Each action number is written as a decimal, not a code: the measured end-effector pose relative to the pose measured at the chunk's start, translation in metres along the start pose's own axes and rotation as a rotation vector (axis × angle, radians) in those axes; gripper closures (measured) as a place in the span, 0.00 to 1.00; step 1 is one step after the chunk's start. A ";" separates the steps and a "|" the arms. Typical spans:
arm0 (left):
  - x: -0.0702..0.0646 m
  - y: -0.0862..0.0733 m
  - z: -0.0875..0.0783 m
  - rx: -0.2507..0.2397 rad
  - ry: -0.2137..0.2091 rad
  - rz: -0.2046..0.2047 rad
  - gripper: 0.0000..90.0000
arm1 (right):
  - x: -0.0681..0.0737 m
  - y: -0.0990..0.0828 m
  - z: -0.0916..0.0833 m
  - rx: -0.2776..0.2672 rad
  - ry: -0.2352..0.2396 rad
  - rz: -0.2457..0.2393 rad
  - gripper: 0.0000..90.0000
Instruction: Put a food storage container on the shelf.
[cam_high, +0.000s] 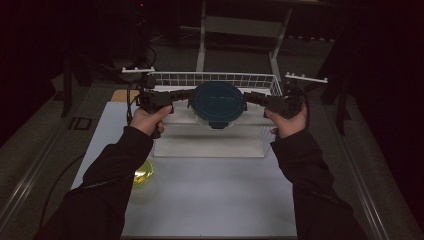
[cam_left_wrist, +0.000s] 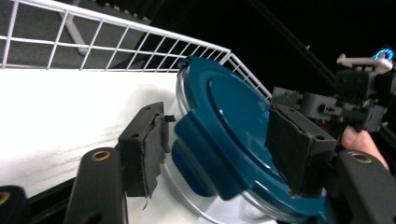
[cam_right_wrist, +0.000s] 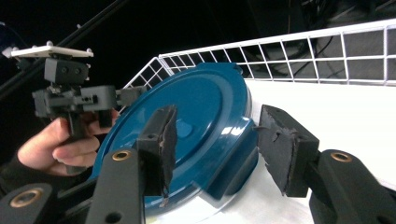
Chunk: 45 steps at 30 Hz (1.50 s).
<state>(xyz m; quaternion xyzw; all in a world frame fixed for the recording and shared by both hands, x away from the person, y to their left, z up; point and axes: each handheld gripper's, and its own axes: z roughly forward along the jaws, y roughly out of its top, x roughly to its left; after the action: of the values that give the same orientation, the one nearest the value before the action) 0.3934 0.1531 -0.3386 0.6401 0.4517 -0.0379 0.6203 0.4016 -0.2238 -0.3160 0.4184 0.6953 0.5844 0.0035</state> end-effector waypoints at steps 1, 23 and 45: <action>-0.002 -0.001 -0.001 0.004 -0.007 0.019 0.35 | 0.003 -0.004 -0.003 0.006 0.005 -0.011 0.52; -0.045 -0.047 -0.037 -0.024 -0.032 0.272 0.01 | 0.036 -0.062 -0.014 0.092 0.070 -0.089 0.68; -0.052 -0.115 -0.046 0.031 -0.005 0.363 0.00 | 0.040 -0.072 0.025 0.150 0.049 -0.075 1.00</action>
<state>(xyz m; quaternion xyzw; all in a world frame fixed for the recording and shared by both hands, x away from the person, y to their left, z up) 0.2670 0.1426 -0.3839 0.7206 0.3267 0.0660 0.6080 0.3461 -0.1776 -0.3636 0.3767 0.7520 0.5404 -0.0231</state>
